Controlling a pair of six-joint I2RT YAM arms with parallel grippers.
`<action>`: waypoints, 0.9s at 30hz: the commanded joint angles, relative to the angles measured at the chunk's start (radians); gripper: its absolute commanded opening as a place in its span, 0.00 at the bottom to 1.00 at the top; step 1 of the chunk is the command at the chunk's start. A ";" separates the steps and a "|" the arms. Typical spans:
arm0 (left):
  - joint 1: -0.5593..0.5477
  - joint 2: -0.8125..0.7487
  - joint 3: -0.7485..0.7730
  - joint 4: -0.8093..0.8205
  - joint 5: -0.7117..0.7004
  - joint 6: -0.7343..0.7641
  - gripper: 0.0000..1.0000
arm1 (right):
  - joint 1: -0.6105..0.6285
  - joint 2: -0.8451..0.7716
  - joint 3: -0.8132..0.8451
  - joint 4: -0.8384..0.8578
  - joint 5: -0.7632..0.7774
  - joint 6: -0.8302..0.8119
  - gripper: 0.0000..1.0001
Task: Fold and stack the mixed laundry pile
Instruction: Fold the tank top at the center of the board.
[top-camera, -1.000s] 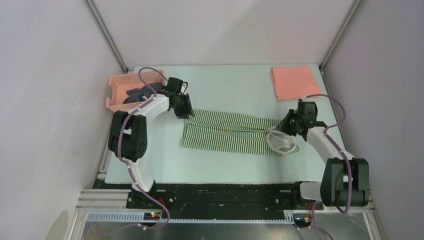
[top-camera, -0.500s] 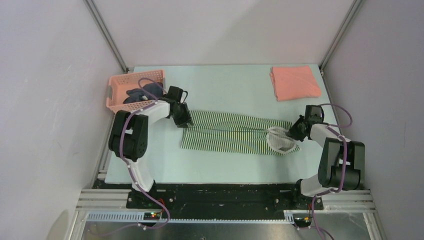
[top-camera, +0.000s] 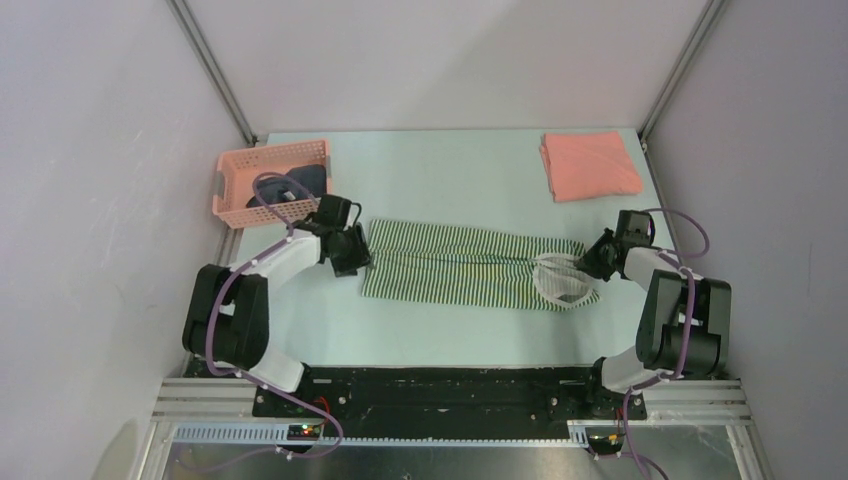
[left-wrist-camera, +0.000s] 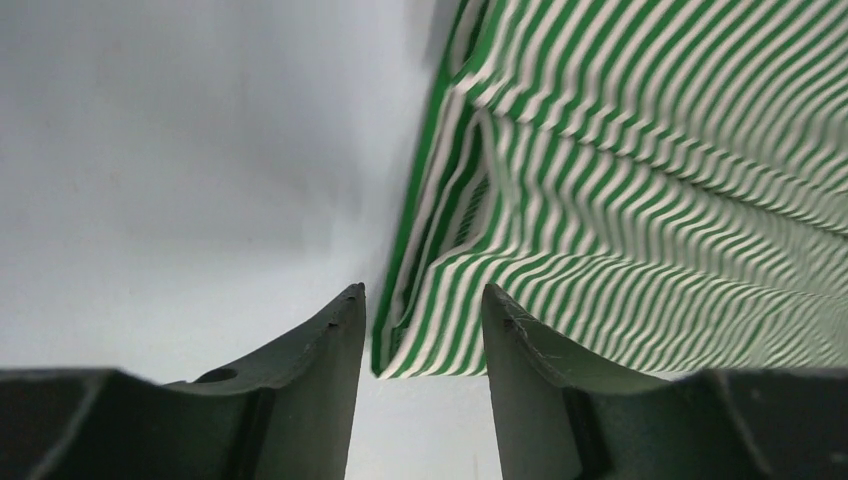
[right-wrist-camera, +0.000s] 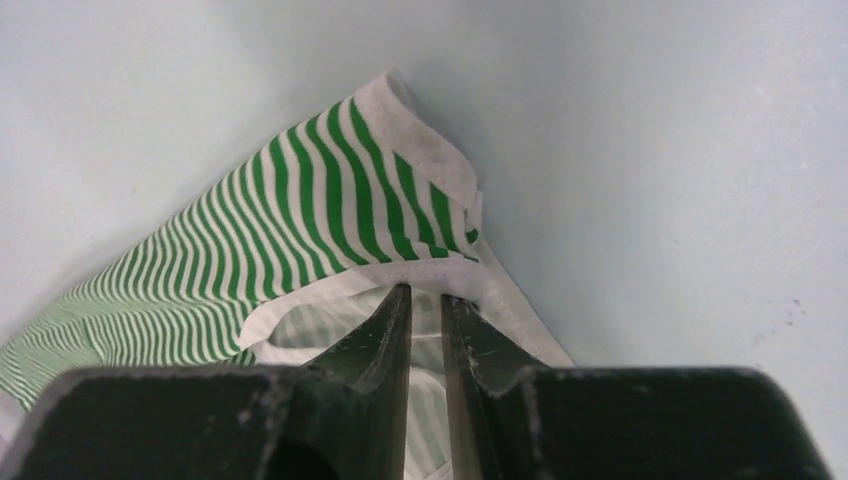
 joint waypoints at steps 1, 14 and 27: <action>-0.001 -0.009 -0.057 0.023 0.032 0.012 0.52 | -0.003 -0.091 0.032 0.007 -0.026 -0.010 0.22; 0.006 0.050 -0.103 0.049 0.068 -0.017 0.00 | -0.003 -0.293 0.062 -0.084 -0.083 -0.064 0.31; 0.177 -0.177 -0.263 -0.028 -0.175 -0.154 0.00 | 0.002 -0.350 0.073 -0.137 -0.120 -0.080 0.33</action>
